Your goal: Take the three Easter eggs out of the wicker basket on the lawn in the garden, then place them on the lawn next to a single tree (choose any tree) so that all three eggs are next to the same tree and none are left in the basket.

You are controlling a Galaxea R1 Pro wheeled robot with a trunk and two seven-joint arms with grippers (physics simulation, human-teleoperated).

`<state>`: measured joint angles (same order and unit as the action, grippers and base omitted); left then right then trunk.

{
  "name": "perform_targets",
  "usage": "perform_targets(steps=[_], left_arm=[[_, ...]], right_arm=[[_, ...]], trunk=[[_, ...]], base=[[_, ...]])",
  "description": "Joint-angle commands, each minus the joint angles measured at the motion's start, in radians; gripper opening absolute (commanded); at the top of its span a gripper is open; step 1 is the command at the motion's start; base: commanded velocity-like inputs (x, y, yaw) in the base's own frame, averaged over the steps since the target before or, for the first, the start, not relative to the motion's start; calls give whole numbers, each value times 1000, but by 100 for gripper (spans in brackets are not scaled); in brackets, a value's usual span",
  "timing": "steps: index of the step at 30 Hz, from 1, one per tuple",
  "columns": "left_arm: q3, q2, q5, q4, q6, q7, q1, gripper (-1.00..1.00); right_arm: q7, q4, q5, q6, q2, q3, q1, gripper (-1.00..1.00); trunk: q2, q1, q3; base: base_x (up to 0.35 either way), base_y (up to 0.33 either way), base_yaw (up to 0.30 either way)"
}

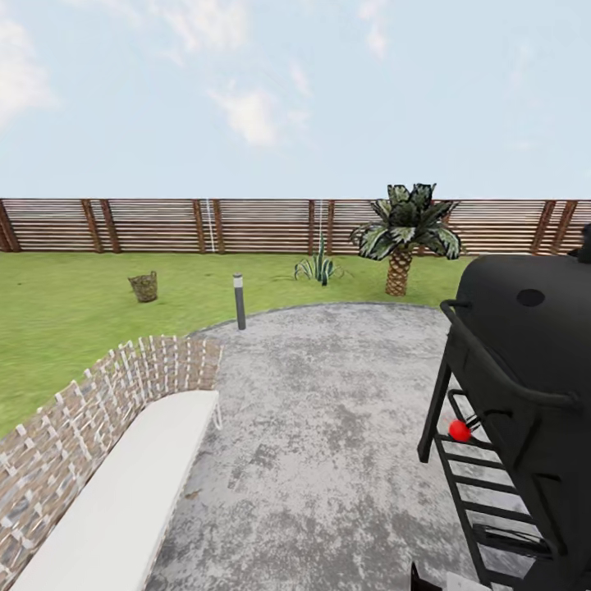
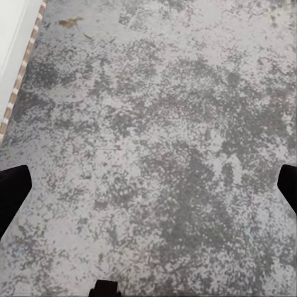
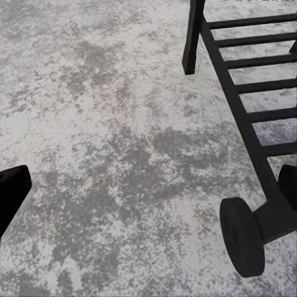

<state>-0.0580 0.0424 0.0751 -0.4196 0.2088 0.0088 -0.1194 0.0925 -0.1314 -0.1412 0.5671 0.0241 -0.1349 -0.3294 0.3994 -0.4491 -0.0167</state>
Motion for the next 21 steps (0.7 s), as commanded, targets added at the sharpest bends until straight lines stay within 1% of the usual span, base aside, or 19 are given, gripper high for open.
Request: perform_targets(steps=[1,21], left_arm=[[-2,1,8,1,3,-1,0,100],[-2,1,8,1,3,-1,0,100]], right_arm=[[-2,1,-9,4,0,3,0,100],[-2,1,-10,4,0,4,0,100]], trunk=[[1,-1,2],[1,-1,32]], base=[[332,0,0],[332,0,0]])
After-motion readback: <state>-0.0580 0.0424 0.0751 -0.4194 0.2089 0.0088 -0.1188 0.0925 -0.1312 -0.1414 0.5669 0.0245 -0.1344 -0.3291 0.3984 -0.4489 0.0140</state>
